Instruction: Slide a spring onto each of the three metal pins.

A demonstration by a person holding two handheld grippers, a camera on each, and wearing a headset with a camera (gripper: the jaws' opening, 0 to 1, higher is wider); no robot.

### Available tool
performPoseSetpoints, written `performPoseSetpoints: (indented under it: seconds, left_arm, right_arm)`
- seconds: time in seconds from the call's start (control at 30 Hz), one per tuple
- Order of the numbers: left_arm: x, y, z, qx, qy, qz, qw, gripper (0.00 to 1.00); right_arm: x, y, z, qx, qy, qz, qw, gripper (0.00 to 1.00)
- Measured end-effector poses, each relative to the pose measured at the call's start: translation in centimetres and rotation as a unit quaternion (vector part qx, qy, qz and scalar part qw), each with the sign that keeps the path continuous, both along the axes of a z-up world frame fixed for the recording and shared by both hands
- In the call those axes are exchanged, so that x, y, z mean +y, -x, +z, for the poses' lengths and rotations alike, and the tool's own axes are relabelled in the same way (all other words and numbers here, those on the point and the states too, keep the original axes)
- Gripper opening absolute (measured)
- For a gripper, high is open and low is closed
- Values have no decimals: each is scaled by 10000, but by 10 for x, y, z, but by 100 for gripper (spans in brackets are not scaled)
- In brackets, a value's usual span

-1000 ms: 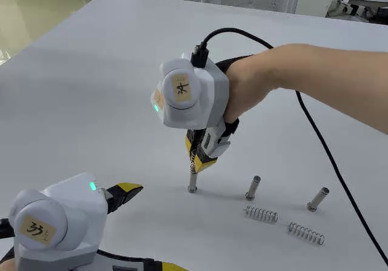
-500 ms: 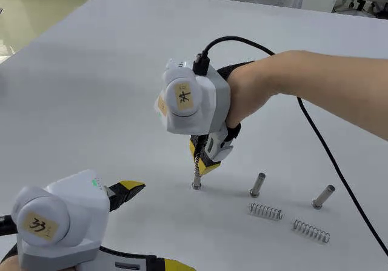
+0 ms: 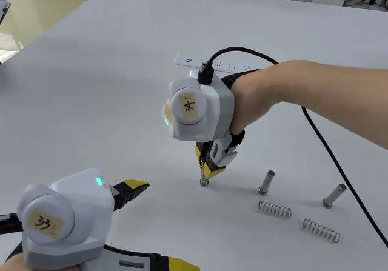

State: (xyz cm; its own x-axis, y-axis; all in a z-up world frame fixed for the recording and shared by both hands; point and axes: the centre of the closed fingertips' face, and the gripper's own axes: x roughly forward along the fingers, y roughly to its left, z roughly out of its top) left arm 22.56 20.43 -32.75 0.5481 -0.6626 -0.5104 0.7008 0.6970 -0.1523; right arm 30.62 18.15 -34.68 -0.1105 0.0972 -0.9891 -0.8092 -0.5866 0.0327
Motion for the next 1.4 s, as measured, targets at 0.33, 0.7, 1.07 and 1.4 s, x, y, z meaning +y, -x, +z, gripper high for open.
performPoseSetpoints:
  seconds: [0.33,0.7,1.07,1.4]
  left_arm:
    - [-1,-1,0,9,10,-11,10000,93]
    - [0,-1,1,24,24,6,10000,93]
    - [-1,-2,2,11,32,-7,10000,93]
    - [0,-5,4,-14,80,28,10000,93]
  right_arm:
    - [-1,-1,-6,10,38,-2,10000,8]
    - [0,1,-9,28,65,14,10000,8]
    - [-2,1,-9,110,26,-109,9999,10]
    - [-3,3,-8,207,-131,-272,9993,35]
